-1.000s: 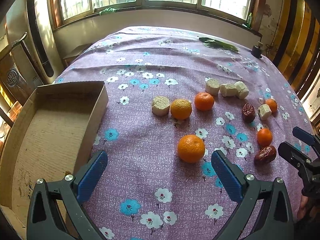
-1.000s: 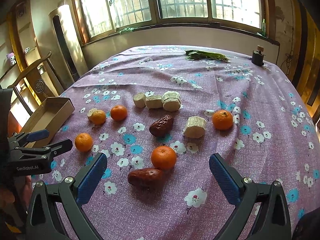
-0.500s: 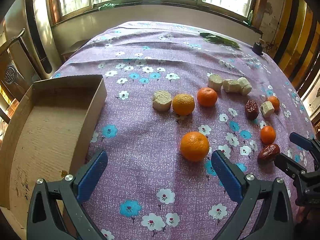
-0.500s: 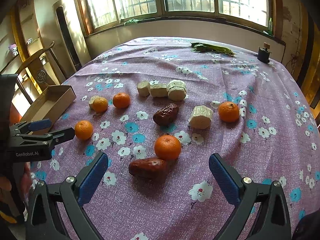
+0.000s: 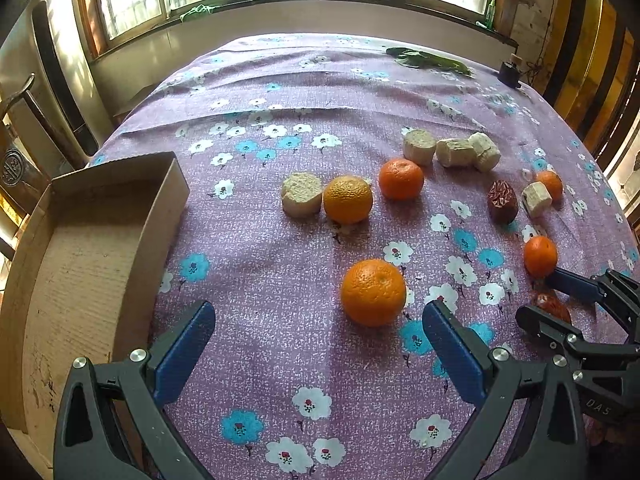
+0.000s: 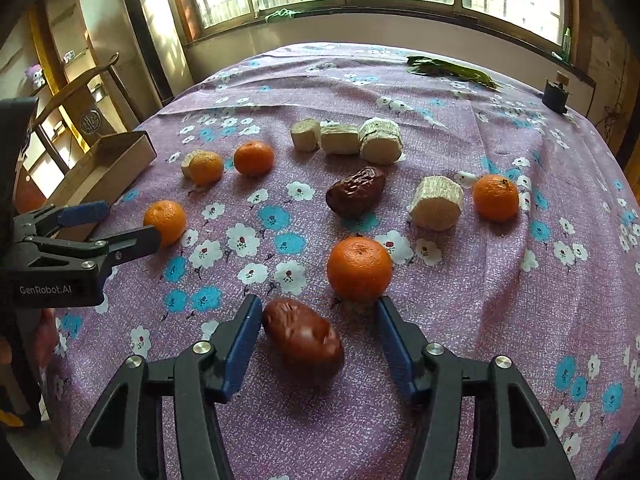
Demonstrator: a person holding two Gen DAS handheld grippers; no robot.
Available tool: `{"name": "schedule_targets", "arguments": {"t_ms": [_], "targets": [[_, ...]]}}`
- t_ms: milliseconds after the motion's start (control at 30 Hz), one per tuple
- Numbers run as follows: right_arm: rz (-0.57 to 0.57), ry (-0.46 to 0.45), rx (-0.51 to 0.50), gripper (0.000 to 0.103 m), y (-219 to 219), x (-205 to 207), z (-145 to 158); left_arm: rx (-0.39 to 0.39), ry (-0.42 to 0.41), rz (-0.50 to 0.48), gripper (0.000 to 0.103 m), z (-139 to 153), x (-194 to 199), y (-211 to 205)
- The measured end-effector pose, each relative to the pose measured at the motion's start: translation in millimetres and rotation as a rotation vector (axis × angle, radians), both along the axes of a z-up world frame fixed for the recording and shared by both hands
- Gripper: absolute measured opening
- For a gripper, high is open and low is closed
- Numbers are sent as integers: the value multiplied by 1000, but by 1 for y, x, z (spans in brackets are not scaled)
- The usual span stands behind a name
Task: Organize fruits
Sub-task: 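Grasp the dark red date with the right tool while the left tool grasps an orange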
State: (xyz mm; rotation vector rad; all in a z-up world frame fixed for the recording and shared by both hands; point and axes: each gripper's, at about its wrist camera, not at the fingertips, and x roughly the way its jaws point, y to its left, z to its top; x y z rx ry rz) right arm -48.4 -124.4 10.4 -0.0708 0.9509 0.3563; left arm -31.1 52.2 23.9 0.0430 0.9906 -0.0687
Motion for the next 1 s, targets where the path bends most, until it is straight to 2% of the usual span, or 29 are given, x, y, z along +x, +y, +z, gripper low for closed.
{"name": "schedule_targets", "arguments": {"t_ms": [67,133,200,300,367,400,433,467,533,600,733,900,1000], "targets": [[4,-5,-9,58,1,-1,0,5,5,-3,103,-1,2,-2],[-7,-1,2,50,-4,0,1,12,10,-9,103,-3,4,-5],[-17,7,20,37,-10,-1,1,22,13,-15,103,-4,6,-8],[-15,9,25,32,-13,-4,2,31,15,-25,102,-9,11,-11],[-9,6,23,32,-12,-6,3,32,19,-42,92,-12,13,-12],[-6,4,19,32,-12,-7,3,36,27,-46,78,-14,14,-13],[-5,2,19,32,-11,-7,4,6,24,-49,70,-14,14,-11],[-1,2,22,32,-11,-7,4,-4,22,-44,69,-14,14,-9],[-1,2,23,32,-11,-7,4,-8,16,-65,48,-12,15,-11],[-2,4,32,32,-11,-7,4,-12,12,-68,32,-10,14,-11],[9,0,52,32,-10,-10,8,-23,22,-59,32,-8,10,-9],[31,-20,66,31,-3,-15,19,-49,-6,-48,32,7,-4,0],[44,-27,40,27,3,-17,22,-49,-15,-40,32,13,-10,5]]}}
